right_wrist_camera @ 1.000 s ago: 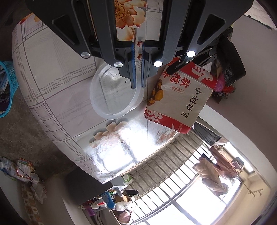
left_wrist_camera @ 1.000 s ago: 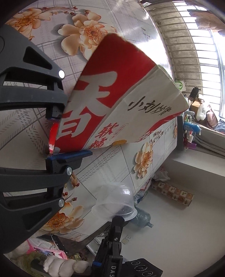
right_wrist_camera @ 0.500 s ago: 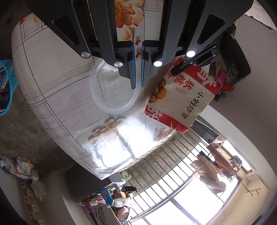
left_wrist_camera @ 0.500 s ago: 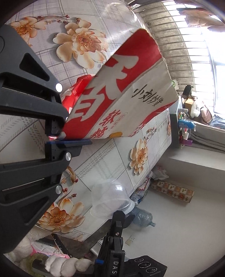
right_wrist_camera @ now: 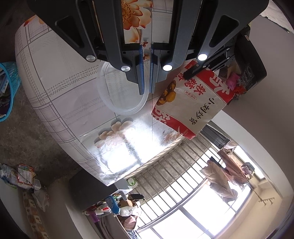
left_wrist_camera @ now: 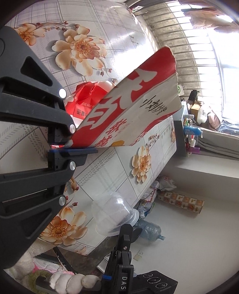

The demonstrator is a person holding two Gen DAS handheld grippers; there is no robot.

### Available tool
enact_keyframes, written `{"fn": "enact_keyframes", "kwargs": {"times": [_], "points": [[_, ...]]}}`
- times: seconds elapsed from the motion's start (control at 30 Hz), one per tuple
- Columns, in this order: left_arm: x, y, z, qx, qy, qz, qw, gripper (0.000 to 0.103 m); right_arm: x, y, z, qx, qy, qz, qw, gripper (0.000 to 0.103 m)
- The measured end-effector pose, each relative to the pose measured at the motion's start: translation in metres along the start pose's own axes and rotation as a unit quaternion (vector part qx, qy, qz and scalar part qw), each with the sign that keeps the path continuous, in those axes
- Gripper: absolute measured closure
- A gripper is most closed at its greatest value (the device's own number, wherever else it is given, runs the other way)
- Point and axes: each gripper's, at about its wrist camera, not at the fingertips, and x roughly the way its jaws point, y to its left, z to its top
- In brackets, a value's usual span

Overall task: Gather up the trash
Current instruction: 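Carry the snack box and clear bowl in both tools to the wastebasket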

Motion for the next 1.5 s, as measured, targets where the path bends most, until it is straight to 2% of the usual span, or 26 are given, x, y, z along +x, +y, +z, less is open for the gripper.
{"fn": "enact_keyframes", "kwargs": {"times": [1.5], "points": [[-0.025,-0.019,0.008,0.024,-0.034,0.008,0.9991,0.102,-0.041,-0.027,-0.002,0.006,-0.048,0.025,0.999,0.097]]}}
